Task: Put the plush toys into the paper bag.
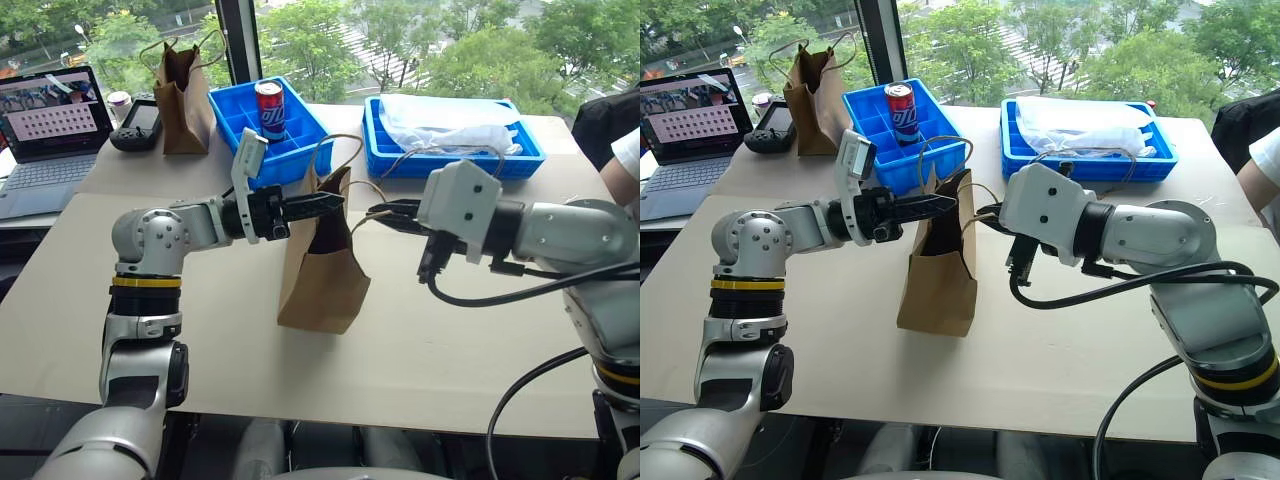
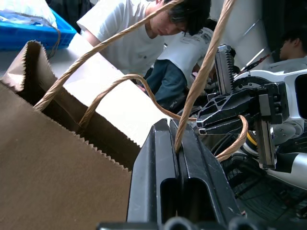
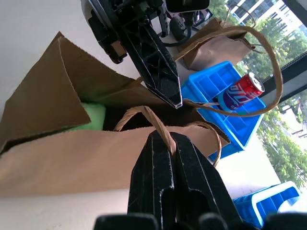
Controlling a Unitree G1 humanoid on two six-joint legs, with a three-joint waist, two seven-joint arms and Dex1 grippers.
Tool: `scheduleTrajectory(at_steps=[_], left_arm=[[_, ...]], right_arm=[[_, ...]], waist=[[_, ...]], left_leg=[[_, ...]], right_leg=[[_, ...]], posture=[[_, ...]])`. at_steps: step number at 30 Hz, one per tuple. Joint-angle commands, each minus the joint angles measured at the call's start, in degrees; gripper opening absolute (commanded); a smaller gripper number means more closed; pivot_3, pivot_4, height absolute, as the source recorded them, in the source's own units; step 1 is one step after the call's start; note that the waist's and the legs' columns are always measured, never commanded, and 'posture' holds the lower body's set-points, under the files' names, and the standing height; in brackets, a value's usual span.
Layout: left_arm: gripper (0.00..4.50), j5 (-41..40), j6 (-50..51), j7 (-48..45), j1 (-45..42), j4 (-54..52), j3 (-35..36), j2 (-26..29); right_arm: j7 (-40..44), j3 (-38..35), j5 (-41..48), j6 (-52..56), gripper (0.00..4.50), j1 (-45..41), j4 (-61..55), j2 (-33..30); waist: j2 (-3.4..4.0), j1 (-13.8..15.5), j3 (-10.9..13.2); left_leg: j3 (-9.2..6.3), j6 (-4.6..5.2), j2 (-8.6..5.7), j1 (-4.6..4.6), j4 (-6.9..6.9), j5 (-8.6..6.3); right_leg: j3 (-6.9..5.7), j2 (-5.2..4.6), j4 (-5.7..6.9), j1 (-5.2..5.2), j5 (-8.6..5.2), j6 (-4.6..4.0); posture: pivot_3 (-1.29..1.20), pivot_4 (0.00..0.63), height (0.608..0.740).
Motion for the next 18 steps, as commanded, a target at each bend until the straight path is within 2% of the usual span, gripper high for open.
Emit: scheduleTrajectory(at_steps=[1, 5, 12, 18], left_arm=[[0.0, 1.4, -4.8, 2.0, -5.2, 2.2, 0.7, -3.0], [0.0, 0.7, -5.7, 3.0, -9.0, 3.6, 2.1, -4.6], [0.0, 0.9, -6.0, 2.0, -10.5, 4.1, 1.4, -5.4], [0.0, 4.9, -7.5, -2.1, -7.2, 4.8, -2.3, -1.6]], right_arm=[[-1.4, -1.8, -1.6, -1.1, 0.04, -2.9, 1.5, -0.7], [-1.3, -1.7, -1.9, -0.4, 0.04, -5.6, 1.9, -1.1], [-1.7, -3.1, -0.6, 3.5, 0.04, -8.7, -0.1, -2.3], [-1.5, 0.5, 1.8, 8.4, 0.04, -3.3, -4.1, -1.6]], waist=[[-0.01, 0.3, 0.0], [-0.02, 0.2, 0.0], [-0.01, -0.4, 0.0], [-0.01, -0.4, 0.0]], left_leg=[[0.01, 0.0, 0.0, 0.02, 0.01, 0.0], [0.05, 0.0, -0.04, 0.0, 0.01, 0.03], [0.04, 0.01, 0.0, -0.11, -0.07, 0.02], [0.02, 0.01, 0.01, -0.15, -0.06, 0.02]], right_leg=[[0.0, 0.0, -0.01, 0.02, 0.0, 0.0], [0.06, 0.01, -0.04, -0.02, 0.0, 0.0], [0.05, 0.05, 0.17, -0.15, -0.02, -0.05], [0.01, 0.03, 0.17, -0.15, -0.02, -0.05]], posture=[[0.0, 0.15, 0.724], [0.0, 0.15, 0.724], [0.0, 0.15, 0.724], [0.0, 0.15, 0.724]])
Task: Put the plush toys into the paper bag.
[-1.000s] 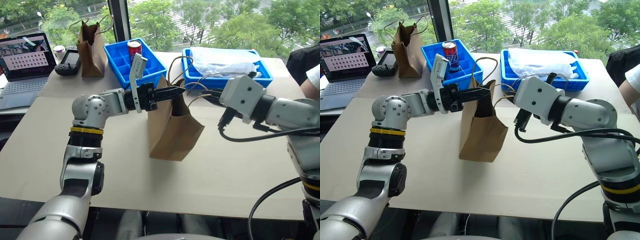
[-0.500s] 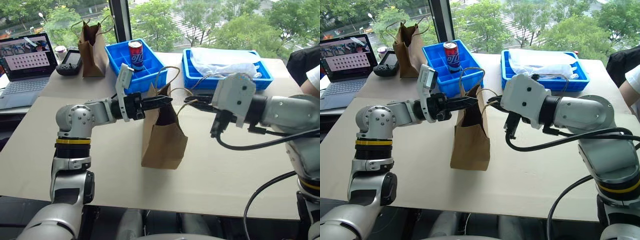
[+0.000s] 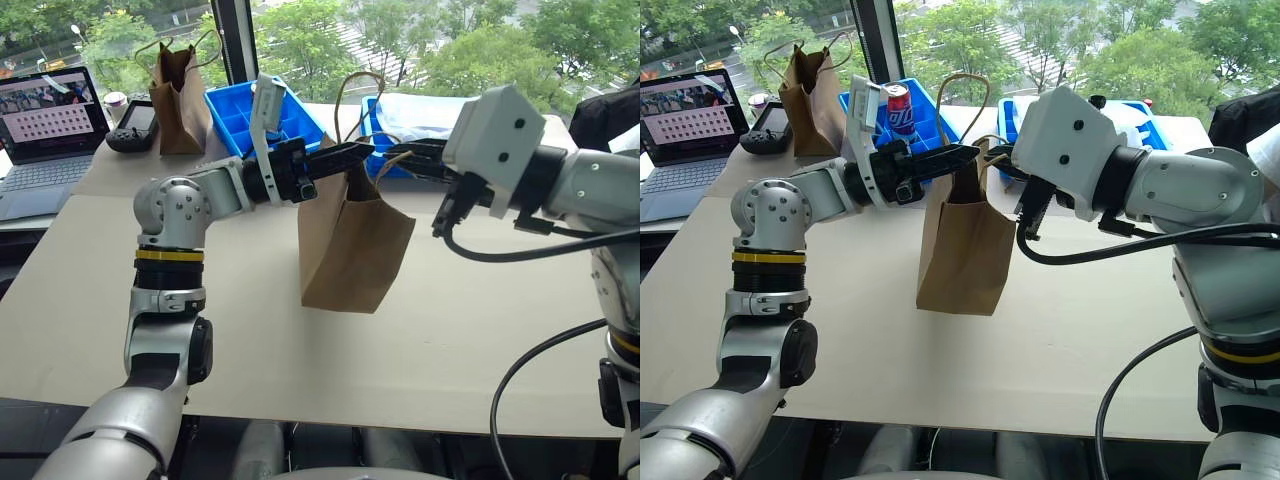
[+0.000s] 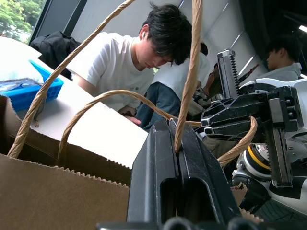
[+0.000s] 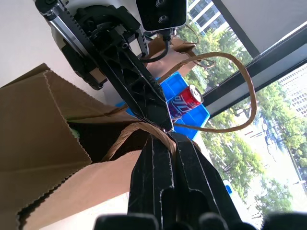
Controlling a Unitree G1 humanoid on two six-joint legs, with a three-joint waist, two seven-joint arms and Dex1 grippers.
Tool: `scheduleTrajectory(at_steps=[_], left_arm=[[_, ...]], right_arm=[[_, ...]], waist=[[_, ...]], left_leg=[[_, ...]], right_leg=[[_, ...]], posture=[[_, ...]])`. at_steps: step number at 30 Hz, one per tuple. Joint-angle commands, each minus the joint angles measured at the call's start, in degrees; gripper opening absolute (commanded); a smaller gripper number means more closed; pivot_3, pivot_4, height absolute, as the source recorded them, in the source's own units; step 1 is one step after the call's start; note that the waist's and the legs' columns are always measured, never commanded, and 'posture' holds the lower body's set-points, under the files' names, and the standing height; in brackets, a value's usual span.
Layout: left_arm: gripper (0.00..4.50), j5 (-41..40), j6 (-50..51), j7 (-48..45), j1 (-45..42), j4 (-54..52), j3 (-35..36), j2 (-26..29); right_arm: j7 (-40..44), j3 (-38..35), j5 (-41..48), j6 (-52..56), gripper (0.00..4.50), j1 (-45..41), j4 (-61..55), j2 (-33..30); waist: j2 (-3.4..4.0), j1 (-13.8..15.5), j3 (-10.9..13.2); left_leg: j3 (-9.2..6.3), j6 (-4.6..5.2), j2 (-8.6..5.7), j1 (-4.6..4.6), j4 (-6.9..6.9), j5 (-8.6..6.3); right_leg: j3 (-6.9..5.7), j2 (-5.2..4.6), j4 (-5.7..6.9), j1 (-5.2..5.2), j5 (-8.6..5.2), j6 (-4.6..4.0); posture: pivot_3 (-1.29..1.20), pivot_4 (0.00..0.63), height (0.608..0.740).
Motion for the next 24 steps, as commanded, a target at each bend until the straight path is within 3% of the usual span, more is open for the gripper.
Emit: scheduleTrajectory(at_steps=[1, 5, 11, 14, 19, 24], left_arm=[[0.0, 3.9, -2.7, -4.2, 2.2, -0.3, -3.5, 3.6], [0.0, 7.8, -4.5, -9.4, 6.9, -1.9, -7.8, 9.8], [0.0, 9.0, -4.6, -12.2, 9.0, -3.5, -8.7, 13.5], [0.0, 7.9, -3.3, -13.7, 8.8, -3.9, -8.2, 14.9], [1.52, 1.6, 3.1, -13.9, 6.5, -3.2, -2.6, 14.8], [3.31, -2.4, 5.4, -20.5, 6.6, -5.5, 0.2, 20.8]], right_arm=[[-0.8, 2.1, 0.5, 1.8, 0.04, 3.2, -2.8, 0.5], [-1.4, 7.7, -2.4, 0.6, 0.04, 7.7, -2.7, 0.3], [-1.2, 5.7, 0.2, 2.3, 0.04, 8.0, -1.9, 2.3], [-1.0, 3.5, 2.2, 2.9, 0.84, 6.9, -1.1, 4.0], [-1.0, 0.0, 6.8, 4.5, 2.51, 4.4, -0.2, 6.6], [0.3, -4.7, 14.5, 8.9, 4.27, 0.8, 0.3, 6.8]], waist=[[0.0, -0.1, 0.0], [0.0, -0.6, 0.0], [0.0, -0.5, 0.0], [0.0, -0.5, 0.0], [0.0, -0.5, 0.0], [0.01, -0.8, 0.0]], left_leg=[[0.01, 0.0, -0.01, 0.0, 0.0, 0.0], [0.02, -0.01, 0.0, 0.03, 0.0, 0.01], [0.01, -0.08, 0.02, 0.02, 0.03, 0.06], [0.01, -0.07, 0.02, 0.06, 0.03, 0.05], [0.0, -0.07, 0.03, 0.02, 0.03, 0.05], [0.0, -0.07, 0.05, -0.07, 0.01, 0.05]], right_leg=[[0.02, -0.01, -0.02, -0.01, 0.0, 0.0], [0.03, 0.01, -0.04, -0.06, -0.02, -0.03], [0.02, 0.02, 0.0, -0.12, -0.04, -0.07], [0.02, 0.02, -0.01, -0.08, -0.04, -0.07], [0.01, 0.03, 0.02, -0.14, -0.04, -0.07], [0.01, 0.03, 0.07, -0.28, -0.04, -0.07]], posture=[[0.0, 0.15, 0.724], [0.0, 0.15, 0.724], [0.0, 0.15, 0.724], [0.0, 0.15, 0.724], [0.0, 0.15, 0.724], [0.0, 0.15, 0.724]])
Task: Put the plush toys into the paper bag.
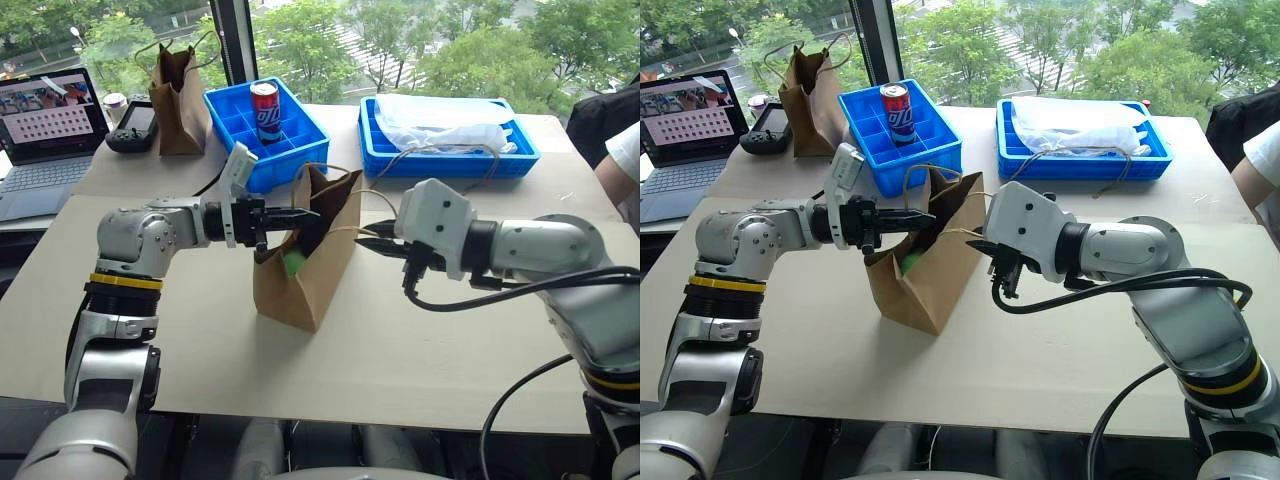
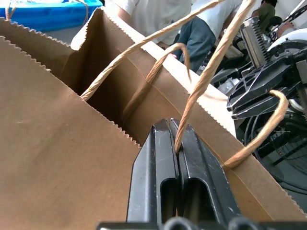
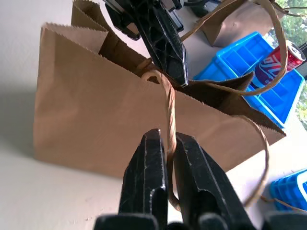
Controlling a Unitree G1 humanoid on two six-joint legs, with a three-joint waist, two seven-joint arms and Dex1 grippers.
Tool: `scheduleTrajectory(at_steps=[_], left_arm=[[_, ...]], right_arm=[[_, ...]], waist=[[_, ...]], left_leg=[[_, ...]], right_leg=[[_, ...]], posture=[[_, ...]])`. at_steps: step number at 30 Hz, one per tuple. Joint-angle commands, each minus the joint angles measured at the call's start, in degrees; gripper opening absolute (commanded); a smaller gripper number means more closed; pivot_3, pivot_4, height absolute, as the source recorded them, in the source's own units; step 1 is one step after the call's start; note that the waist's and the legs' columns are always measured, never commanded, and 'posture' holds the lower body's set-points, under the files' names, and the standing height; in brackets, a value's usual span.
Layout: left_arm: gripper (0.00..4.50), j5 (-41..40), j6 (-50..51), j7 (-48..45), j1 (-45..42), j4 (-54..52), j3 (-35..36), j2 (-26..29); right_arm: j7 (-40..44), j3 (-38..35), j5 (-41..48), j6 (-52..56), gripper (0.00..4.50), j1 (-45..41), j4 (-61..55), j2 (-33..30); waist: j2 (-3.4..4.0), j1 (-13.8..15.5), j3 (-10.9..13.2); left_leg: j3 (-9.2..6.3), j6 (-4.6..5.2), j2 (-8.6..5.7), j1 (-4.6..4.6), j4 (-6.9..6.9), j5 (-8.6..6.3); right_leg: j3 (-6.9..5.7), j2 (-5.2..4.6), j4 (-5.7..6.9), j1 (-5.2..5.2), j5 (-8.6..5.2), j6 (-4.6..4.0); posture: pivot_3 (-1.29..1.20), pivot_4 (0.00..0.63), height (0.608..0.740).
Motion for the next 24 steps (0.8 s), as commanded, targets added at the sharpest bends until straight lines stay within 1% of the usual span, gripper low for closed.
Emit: scheduleTrajectory(at_steps=[1, 3, 4, 5, 8, 11, 14, 16, 19, 24], left_arm=[[3.67, -1.0, -1.6, -4.9, -1.2, -1.8, 2.5, 5.0], [4.38, 2.0, -5.8, -8.7, 0.0, -1.7, 0.9, 8.6], [4.47, 3.3, -8.1, -11.1, 0.7, -1.3, 0.1, 10.6], [4.47, 4.6, -10.3, -13.3, 1.3, 0.0, -0.1, 12.4], [4.47, 5.6, -14.1, -18.1, 1.9, 3.1, 0.8, 15.3], [4.47, 5.9, -18.4, -23.9, 4.4, 5.6, 3.4, 19.1], [4.47, 3.8, -19.6, -25.4, 6.2, 8.3, 5.1, 22.2], [4.47, 3.0, -19.4, -25.3, 5.6, 10.3, 6.9, 21.8], [4.47, 3.7, -19.4, -23.4, 3.3, 12.4, 8.1, 19.3], [4.47, -1.4, -13.1, -19.3, 1.8, 8.1, 9.8, 13.4]], right_arm=[[1.2, -4.4, 5.2, 2.9, 4.5, -2.1, -0.6, -1.3], [2.0, -4.6, 5.6, 3.0, 4.5, -2.2, -0.5, -3.2], [2.5, -4.9, 6.6, 3.6, 4.5, -2.2, -0.4, -4.0], [3.5, -5.7, 8.1, 4.2, 4.5, -2.1, -0.3, -4.9], [4.4, -8.7, 13.0, 6.3, 4.5, -2.3, 0.7, -6.1], [4.4, -16.5, 21.4, 10.3, 4.5, -3.1, 3.3, -7.5], [3.5, -21.4, 26.2, 12.2, 4.5, -2.9, 5.6, -9.4], [2.9, -22.0, 26.8, 12.0, 4.5, -1.7, 6.2, -10.1], [1.9, -20.1, 25.6, 10.2, 4.5, -0.2, 6.0, -10.4], [-0.5, -16.2, 23.5, 7.1, 4.5, -0.6, 6.4, -8.5]], waist=[[0.0, 0.0, 0.0], [0.01, 0.1, 0.0], [0.01, 0.1, 0.0], [0.01, 0.1, 0.0], [0.01, 0.2, 0.0], [0.0, 0.2, 0.0], [0.0, 0.2, 0.0], [0.0, 0.2, 0.0], [0.0, 0.5, 0.0], [0.0, 0.5, 0.0]], left_leg=[[0.0, 0.0, 0.0, 0.0, 0.0, 0.0], [0.0, 0.0, 0.01, 0.0, -0.03, 0.0], [0.02, 0.0, 0.0, 0.0, -0.04, 0.0], [0.02, 0.0, 0.0, 0.0, -0.04, 0.0], [0.06, 0.0, 0.0, 0.01, -0.04, 0.0], [0.06, 0.0, 0.01, 0.0, -0.03, 0.0], [0.09, 0.02, 0.03, -0.07, -0.05, -0.01], [0.09, 0.04, 0.07, -0.07, -0.06, -0.03], [0.09, 0.04, 0.1, -0.06, -0.05, -0.03], [0.11, 0.09, 0.06, -0.11, 0.02, 0.0]], right_leg=[[0.0, 0.0, 0.01, -0.03, 0.0, 0.0], [-0.03, 0.0, 0.0, -0.03, 0.0, -0.01], [-0.01, 0.0, -0.01, -0.04, -0.01, -0.02], [-0.01, -0.01, -0.01, -0.04, -0.01, -0.02], [-0.01, -0.02, -0.02, -0.04, -0.02, -0.04], [-0.02, -0.02, -0.03, -0.04, -0.03, -0.05], [0.0, -0.04, -0.04, -0.15, -0.03, -0.05], [-0.03, -0.04, -0.02, -0.17, -0.03, -0.06], [-0.06, -0.02, 0.0, -0.16, -0.05, -0.09], [-0.03, -0.05, 0.02, -0.16, -0.05, -0.08]], posture=[[0.0, 0.15, 0.724], [0.0, 0.15, 0.724], [0.0, 0.15, 0.724], [0.0, 0.15, 0.724], [0.0, 0.15, 0.724], [0.0, 0.15, 0.724], [0.0, 0.15, 0.724], [0.0, 0.15, 0.724], [0.0, 0.15, 0.724], [0.0, 0.15, 0.724]])
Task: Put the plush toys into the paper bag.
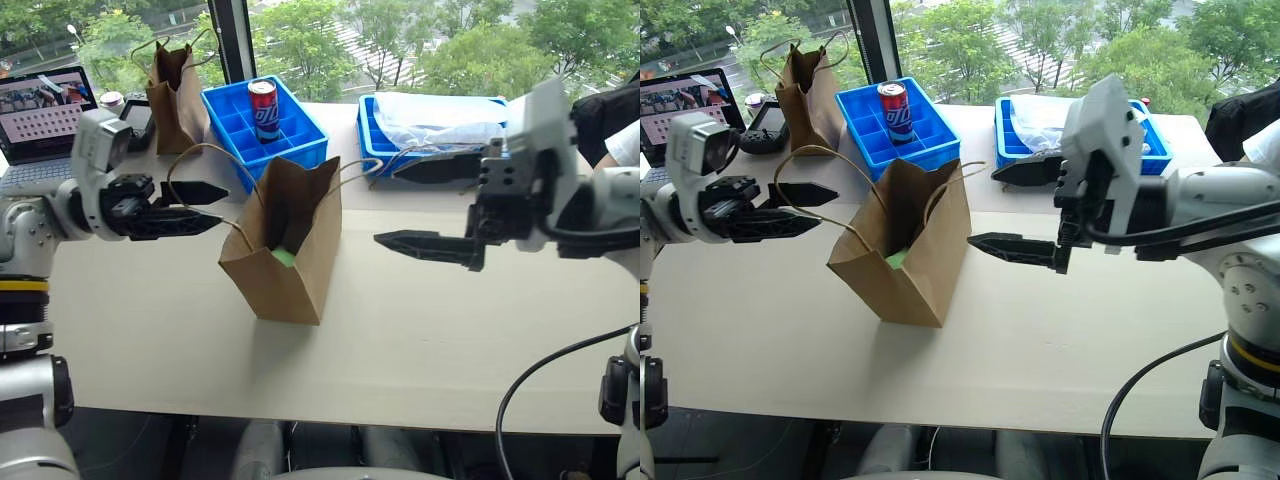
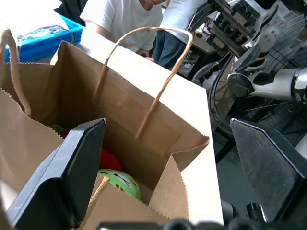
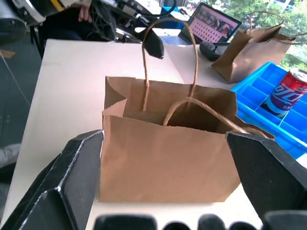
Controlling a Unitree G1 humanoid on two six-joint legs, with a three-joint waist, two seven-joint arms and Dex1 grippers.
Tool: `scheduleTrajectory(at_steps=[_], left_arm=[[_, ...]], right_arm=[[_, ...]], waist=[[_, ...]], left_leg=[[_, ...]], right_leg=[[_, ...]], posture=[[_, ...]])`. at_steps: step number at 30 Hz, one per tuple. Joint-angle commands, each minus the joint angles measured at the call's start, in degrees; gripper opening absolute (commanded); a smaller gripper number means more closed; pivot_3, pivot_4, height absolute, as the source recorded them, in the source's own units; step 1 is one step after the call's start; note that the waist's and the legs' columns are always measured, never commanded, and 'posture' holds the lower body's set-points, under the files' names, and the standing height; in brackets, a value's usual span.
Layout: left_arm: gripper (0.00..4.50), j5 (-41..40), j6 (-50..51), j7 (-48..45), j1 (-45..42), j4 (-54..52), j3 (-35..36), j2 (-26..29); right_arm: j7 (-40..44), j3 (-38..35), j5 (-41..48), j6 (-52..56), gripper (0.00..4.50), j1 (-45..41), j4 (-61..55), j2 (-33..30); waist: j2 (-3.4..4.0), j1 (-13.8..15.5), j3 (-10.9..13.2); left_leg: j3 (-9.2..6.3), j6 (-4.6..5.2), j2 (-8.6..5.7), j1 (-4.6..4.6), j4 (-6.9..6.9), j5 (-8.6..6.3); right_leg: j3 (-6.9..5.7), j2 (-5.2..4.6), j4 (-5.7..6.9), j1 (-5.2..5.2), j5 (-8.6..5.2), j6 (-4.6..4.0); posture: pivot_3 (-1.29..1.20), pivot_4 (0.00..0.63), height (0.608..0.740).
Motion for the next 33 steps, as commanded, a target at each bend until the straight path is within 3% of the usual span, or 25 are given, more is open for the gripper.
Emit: scheduleTrajectory(at_steps=[1, 5, 9, 14, 16, 21, 24, 26, 33], left_arm=[[4.47, -4.5, 5.1, 4.8, -2.5, -1.6, 3.0, -2.9], [4.47, -5.3, 8.8, 12.9, -3.3, 2.9, 5.9, -6.6], [4.47, -3.6, 9.0, 13.7, -0.3, 3.5, 6.3, -5.8], [4.47, -1.4, 6.6, 7.5, 4.9, 0.5, 5.1, 0.9], [4.47, -1.8, 6.6, 3.1, 6.8, 0.6, 7.2, 6.4], [4.47, -4.7, 10.4, -3.2, 10.7, -2.2, 10.2, 14.5], [4.5, -3.1, 5.3, -4.0, 22.0, -10.2, 9.3, 17.7], [4.5, -2.7, 4.2, -3.7, 28.6, -15.8, 10.8, 16.9], [4.5, -6.9, 6.3, 6.2, 34.2, -27.6, 14.1, 10.0]], right_arm=[[-1.4, 1.0, -2.2, -3.8, 4.5, -1.0, 0.0, -0.1], [-0.9, 1.9, -4.6, -6.4, 4.5, 0.3, 0.2, -1.1], [-1.0, 1.0, -3.9, -6.7, 4.5, 1.0, 0.2, -1.4], [2.7, 0.8, -6.0, -8.5, 4.5, 6.4, -0.1, -5.8], [5.1, 2.7, -7.6, -9.7, 4.5, 10.2, -0.6, -7.4], [5.4, 8.5, -11.0, -12.7, 4.5, 12.4, 0.3, -5.1], [5.0, 13.5, -15.5, -16.1, 3.77, 11.9, 3.0, -2.3], [3.3, 16.9, -17.8, -19.2, 3.12, 10.2, 5.2, 3.1], [-0.6, 24.3, -26.1, -27.8, 0.68, 6.1, 12.4, 17.9]], waist=[[0.0, -0.1, 0.0], [0.0, -0.2, 0.0], [-0.01, -0.7, 0.0], [-0.01, -0.5, 0.0], [-0.03, -0.4, 0.0], [-0.09, -0.5, 0.0], [-0.04, -0.7, 0.0], [-0.03, -0.7, 0.0], [-0.08, -0.1, 0.0]], left_leg=[[0.0, 0.0, 0.0, -0.01, 0.0, 0.0], [-0.04, 0.01, -0.01, -0.08, -0.02, -0.01], [-0.02, 0.06, 0.0, -0.08, -0.03, -0.04], [-0.01, 0.06, 0.03, -0.07, -0.08, -0.04], [0.01, 0.06, 0.03, -0.08, -0.08, -0.04], [0.09, 0.05, 0.06, -0.01, -0.08, -0.04], [0.15, 0.05, 0.1, 0.11, -0.09, -0.04], [0.27, 0.05, 0.19, 0.21, -0.13, -0.04], [0.29, -0.03, 0.53, 0.08, -0.08, 0.0]], right_leg=[[0.0, 0.0, 0.01, -0.01, 0.0, 0.0], [-0.02, 0.03, 0.05, -0.1, 0.0, 0.0], [0.02, 0.03, 0.05, -0.13, 0.01, 0.0], [-0.01, 0.01, 0.04, -0.16, 0.0, -0.01], [-0.02, 0.0, 0.01, -0.15, 0.0, -0.01], [-0.01, -0.04, 0.0, -0.15, -0.01, -0.03], [0.0, -0.05, 0.02, -0.11, -0.02, -0.06], [0.01, -0.12, 0.08, -0.08, -0.03, -0.11], [-0.12, 0.21, 0.11, -0.26, 0.11, -0.38]], posture=[[0.0, 0.15, 0.724], [0.0, 0.15, 0.724], [0.0, 0.15, 0.724], [0.0, 0.15, 0.724], [0.0, 0.15, 0.724], [0.0, 0.15, 0.724], [0.0, 0.15, 0.724], [0.0, 0.15, 0.724], [0.0, 0.15, 0.724]])
